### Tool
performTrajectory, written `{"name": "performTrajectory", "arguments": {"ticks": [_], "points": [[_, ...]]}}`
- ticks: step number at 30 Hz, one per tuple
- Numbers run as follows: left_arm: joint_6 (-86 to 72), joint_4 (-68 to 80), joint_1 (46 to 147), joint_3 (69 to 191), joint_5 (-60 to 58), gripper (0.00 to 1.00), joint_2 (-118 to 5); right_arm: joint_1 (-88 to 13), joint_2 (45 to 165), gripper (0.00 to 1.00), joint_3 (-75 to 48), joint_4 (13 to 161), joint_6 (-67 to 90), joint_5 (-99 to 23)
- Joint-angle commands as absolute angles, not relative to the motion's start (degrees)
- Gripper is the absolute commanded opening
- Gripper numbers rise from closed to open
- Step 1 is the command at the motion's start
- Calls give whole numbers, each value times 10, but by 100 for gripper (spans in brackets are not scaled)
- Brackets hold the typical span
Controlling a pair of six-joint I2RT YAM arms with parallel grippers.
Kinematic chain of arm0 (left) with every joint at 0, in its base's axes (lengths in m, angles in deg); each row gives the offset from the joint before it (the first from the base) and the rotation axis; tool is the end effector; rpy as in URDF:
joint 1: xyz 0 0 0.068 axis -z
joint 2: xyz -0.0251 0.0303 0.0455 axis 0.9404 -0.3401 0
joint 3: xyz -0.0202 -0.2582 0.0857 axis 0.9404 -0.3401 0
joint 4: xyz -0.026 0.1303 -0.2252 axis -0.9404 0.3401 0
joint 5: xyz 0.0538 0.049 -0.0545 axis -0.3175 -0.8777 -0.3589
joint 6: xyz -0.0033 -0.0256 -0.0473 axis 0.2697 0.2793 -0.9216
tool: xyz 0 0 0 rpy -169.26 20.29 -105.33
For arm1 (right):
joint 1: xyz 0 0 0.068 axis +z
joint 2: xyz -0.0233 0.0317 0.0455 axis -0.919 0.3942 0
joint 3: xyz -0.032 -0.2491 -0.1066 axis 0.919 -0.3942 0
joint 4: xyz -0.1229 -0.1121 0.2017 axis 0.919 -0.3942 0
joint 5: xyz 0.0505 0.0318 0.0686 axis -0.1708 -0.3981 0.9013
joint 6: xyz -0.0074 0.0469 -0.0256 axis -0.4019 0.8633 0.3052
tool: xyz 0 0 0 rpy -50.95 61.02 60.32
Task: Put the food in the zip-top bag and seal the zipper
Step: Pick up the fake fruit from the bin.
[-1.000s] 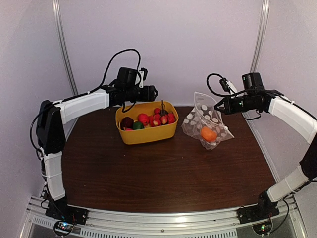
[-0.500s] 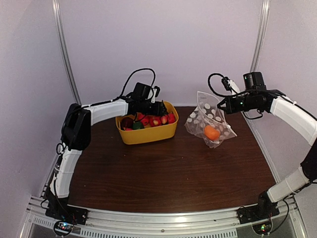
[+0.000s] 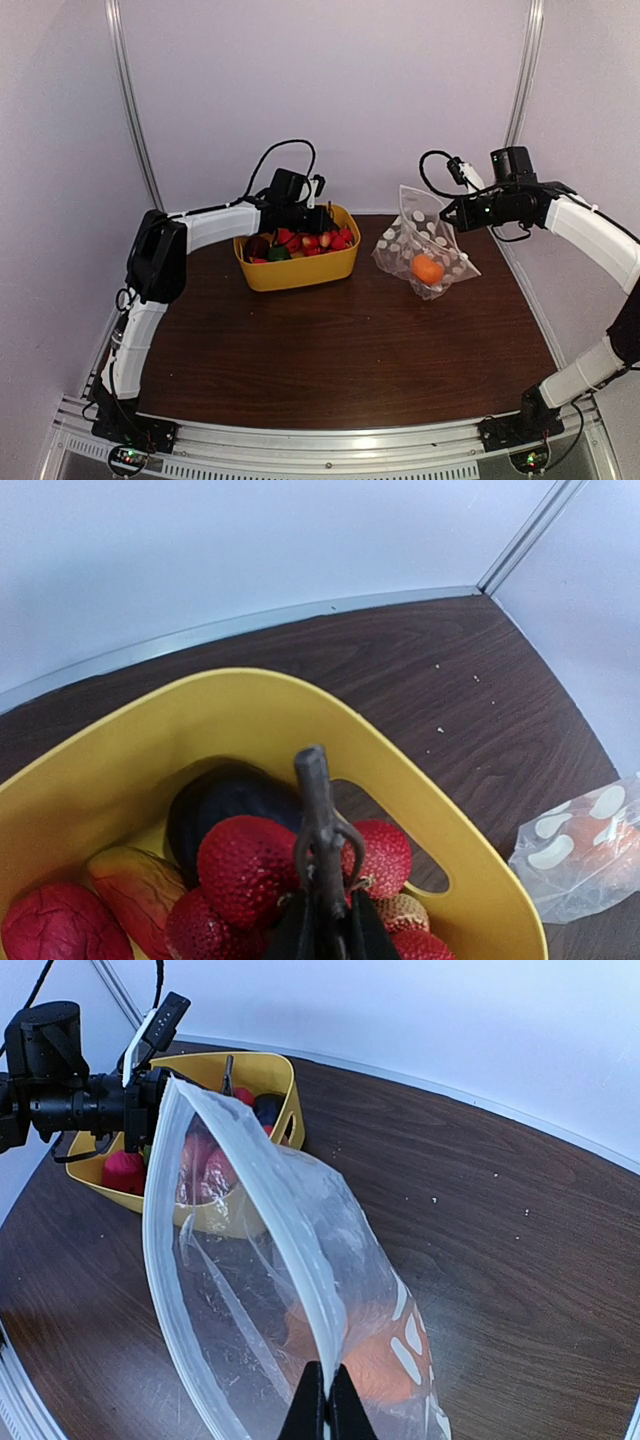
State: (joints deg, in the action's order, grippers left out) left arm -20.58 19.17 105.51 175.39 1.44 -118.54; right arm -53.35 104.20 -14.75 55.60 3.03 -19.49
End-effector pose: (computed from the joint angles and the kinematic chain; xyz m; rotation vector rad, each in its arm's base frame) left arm 0.4514 -0.3287 0.2074 0.3171 2.1944 -0.8027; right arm 0.2976 0.0870 0.3439 -0.5304 2.1565 0.6145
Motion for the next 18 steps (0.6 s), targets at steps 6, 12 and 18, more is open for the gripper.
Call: {"name": "performTrajectory", "arguments": {"ticks": [6,12,18], "points": [[-173,121,1055,1658,23,5,-1011,-544,1012,0,-79,525,-16,-292],[-168,75,1060,1594,62,2,-923,-543,1055,0,-85,497,-4,-246],[-191,1,1084,1548,108,2,-861,-542,1050,0,-97,508,9,-242]]}}
